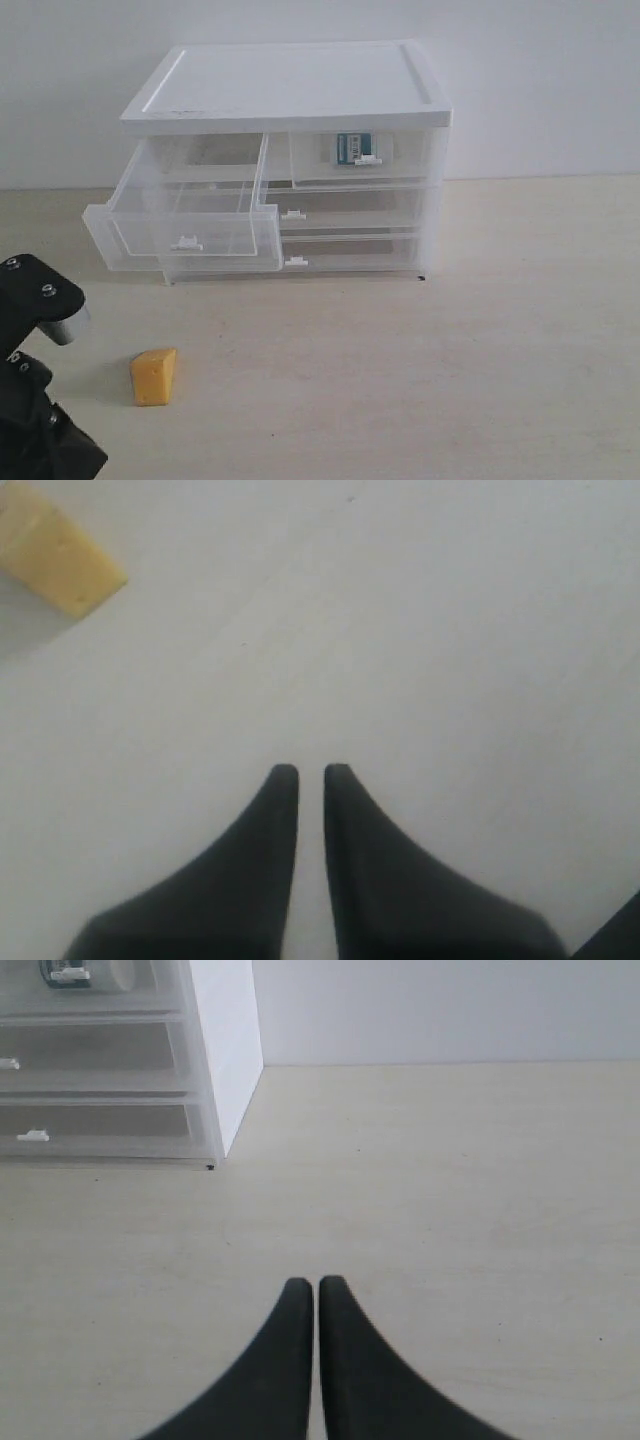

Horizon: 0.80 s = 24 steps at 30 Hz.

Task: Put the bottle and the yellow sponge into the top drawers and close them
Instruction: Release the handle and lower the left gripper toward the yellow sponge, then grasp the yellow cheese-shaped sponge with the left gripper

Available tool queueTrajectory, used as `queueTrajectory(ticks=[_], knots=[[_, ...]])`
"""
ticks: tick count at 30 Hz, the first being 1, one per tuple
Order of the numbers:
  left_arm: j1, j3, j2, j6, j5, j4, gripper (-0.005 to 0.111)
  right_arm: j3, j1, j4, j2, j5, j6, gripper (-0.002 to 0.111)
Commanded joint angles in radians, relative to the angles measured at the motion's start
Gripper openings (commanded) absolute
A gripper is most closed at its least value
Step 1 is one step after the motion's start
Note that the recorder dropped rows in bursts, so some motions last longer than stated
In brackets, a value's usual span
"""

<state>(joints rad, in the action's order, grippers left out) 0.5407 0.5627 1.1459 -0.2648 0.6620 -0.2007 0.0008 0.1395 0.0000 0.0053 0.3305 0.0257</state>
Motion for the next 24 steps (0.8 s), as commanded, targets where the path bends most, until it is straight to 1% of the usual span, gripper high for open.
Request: queueTrajectory(ticks=[1, 4, 5, 6, 7, 11, 16, 20, 24], knots=[[-0.007, 0.005, 0.031, 0.105, 0.023, 0.069, 0.041, -0.001, -0.001, -0.007, -0.005, -0.009, -0.004, 0.000], [-0.007, 0.005, 0.064, 0.113, -0.019, 0.067, 0.082, -0.001, -0.001, -0.007, -0.005, -0.009, -0.004, 0.000], [-0.007, 0.005, 0.081, 0.124, -0.038, 0.067, 0.093, -0.001, -0.001, -0.007, -0.005, -0.009, -0.004, 0.000], [-0.007, 0.005, 0.098, 0.136, -0.059, 0.067, 0.101, -0.001, -0.001, -0.007, -0.005, -0.009, -0.004, 0.000], [-0.007, 0.005, 0.121, 0.156, -0.084, 0.067, 0.104, -0.001, -0.001, -0.007, -0.005, -0.009, -0.004, 0.000], [-0.007, 0.005, 0.228, 0.254, -0.245, 0.071, 0.101, -0.001, -0.001, -0.007, -0.005, -0.009, -0.004, 0.000], [-0.007, 0.008, 0.334, 0.312, -0.453, 0.120, 0.097, -0.001, -0.001, -0.007, -0.005, -0.009, -0.004, 0.000], [-0.007, 0.027, 0.400, 0.333, -0.540, 0.141, 0.095, -0.001, -0.001, -0.007, -0.005, -0.009, -0.004, 0.000], [-0.007, 0.057, 0.438, 0.333, -0.562, 0.161, 0.090, -0.001, -0.001, -0.007, -0.005, -0.009, -0.004, 0.000]])
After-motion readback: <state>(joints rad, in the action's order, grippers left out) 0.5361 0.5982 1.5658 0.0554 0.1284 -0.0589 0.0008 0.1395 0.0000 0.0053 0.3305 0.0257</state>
